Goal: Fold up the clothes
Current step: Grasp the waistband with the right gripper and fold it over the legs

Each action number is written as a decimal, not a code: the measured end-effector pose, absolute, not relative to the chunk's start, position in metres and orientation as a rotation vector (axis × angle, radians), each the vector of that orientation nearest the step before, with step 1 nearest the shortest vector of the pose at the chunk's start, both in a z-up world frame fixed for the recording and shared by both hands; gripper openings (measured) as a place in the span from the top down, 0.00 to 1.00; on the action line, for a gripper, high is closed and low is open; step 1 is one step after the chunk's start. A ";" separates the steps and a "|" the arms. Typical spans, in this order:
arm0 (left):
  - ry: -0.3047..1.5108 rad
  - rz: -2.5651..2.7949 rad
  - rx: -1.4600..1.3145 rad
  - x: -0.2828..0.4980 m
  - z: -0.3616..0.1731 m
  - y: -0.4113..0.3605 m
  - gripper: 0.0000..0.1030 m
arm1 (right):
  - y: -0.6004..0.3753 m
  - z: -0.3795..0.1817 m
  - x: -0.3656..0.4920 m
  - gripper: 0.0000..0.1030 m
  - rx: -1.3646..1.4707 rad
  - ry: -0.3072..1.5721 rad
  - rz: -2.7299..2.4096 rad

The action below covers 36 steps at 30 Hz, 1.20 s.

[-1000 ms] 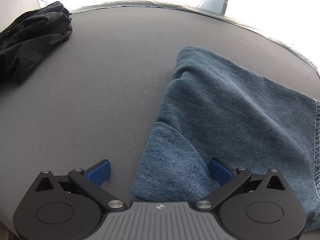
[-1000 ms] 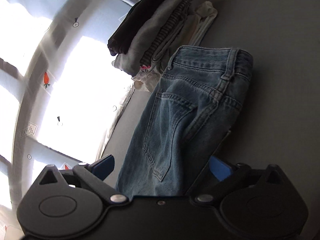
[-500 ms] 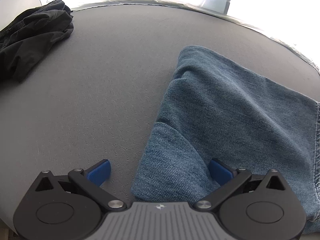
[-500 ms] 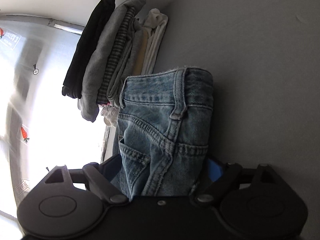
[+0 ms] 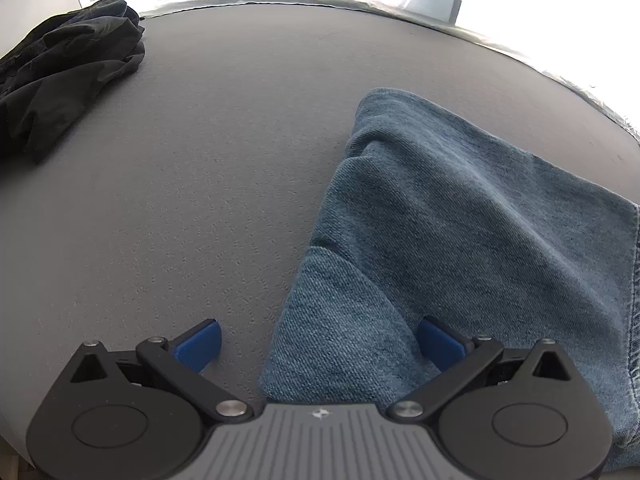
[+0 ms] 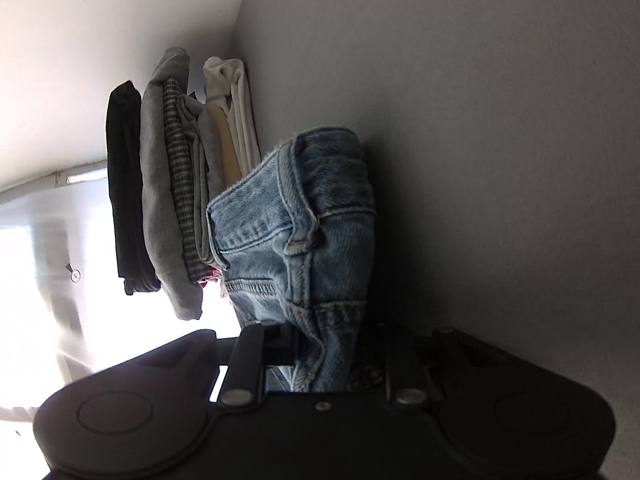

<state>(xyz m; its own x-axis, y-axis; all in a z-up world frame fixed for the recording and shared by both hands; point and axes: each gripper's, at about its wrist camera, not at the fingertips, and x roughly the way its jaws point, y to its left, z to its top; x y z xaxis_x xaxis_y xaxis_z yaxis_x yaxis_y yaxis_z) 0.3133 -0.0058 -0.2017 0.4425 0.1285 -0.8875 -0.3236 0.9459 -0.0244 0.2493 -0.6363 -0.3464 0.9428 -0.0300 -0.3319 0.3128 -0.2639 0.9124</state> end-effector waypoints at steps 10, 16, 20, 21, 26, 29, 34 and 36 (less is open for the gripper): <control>1.121 0.217 -0.174 0.332 -0.209 0.023 0.00 | -0.594 -0.291 0.265 0.83 1.843 0.064 -0.037; 1.145 0.196 -0.166 0.339 -0.213 0.027 0.00 | -0.550 -0.268 0.278 0.84 1.841 0.100 0.132; 1.155 0.181 -0.159 0.343 -0.214 0.032 0.00 | -0.516 -0.262 0.286 0.84 1.849 0.174 0.211; 1.155 0.178 -0.157 0.343 -0.215 0.033 0.00 | -0.507 -0.261 0.288 0.84 1.851 0.196 0.229; 1.151 0.154 -0.139 0.346 -0.216 0.039 0.00 | -0.464 -0.263 0.295 0.84 1.854 0.325 0.291; 1.145 0.140 -0.126 0.347 -0.218 0.042 0.00 | -0.443 -0.264 0.300 0.84 1.842 0.398 0.317; 1.146 0.114 -0.107 0.351 -0.219 0.048 0.00 | -0.415 -0.263 0.309 0.83 1.806 0.506 0.330; 1.148 0.104 -0.101 0.353 -0.220 0.050 0.00 | -0.407 -0.263 0.311 0.83 1.806 0.526 0.341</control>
<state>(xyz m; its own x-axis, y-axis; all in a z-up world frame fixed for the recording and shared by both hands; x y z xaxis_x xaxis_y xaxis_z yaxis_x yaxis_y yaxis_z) 0.3526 0.0501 -0.2201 0.4066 0.0311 -0.9131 -0.1342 0.9906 -0.0260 0.3106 -0.4074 -0.2632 0.8565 0.5149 -0.0350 0.1791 -0.2329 0.9559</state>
